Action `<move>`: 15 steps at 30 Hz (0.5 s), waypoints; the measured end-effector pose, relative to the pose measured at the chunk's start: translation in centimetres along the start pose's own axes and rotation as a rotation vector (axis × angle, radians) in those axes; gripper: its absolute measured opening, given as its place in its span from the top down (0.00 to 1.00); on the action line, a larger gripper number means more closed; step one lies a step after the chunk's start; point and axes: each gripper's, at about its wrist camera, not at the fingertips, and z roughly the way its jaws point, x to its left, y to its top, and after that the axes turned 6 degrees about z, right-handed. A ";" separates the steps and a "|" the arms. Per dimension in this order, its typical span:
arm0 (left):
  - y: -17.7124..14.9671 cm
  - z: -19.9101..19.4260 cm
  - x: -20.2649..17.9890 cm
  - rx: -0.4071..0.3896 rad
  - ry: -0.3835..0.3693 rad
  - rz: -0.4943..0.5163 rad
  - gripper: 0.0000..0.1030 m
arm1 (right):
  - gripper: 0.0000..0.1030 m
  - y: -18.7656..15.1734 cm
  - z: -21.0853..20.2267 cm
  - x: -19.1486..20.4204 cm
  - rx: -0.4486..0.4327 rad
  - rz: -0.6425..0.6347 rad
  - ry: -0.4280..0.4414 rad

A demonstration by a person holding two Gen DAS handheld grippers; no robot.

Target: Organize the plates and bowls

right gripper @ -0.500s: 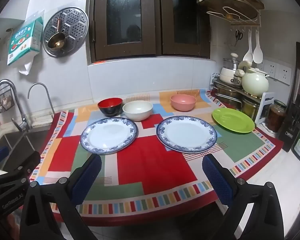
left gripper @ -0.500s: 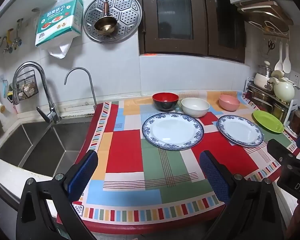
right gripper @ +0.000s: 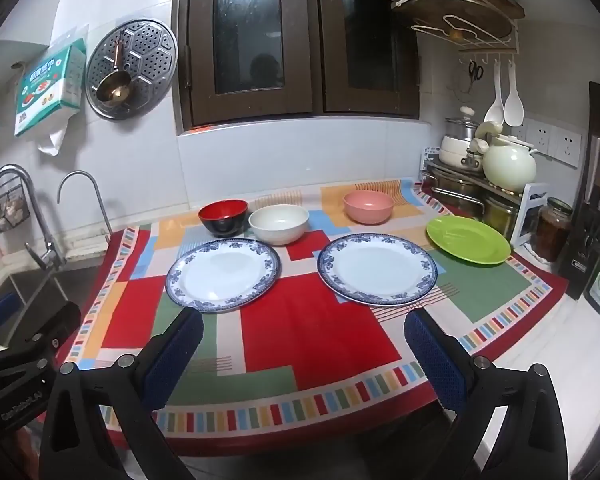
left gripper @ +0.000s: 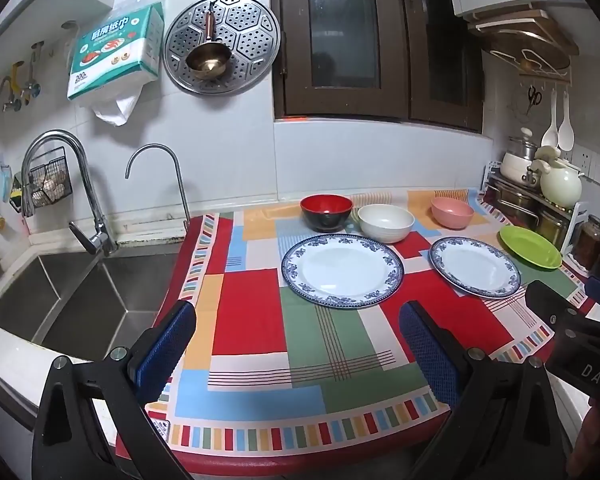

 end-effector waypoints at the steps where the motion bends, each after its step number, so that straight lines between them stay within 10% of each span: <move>1: 0.0 0.0 0.0 0.001 0.000 -0.001 0.00 | 0.01 0.0 0.0 0.0 0.000 0.000 -0.001; 15: 0.0 0.2 0.3 0.003 0.000 -0.004 0.00 | 0.01 -0.2 0.1 0.2 -0.003 0.001 -0.002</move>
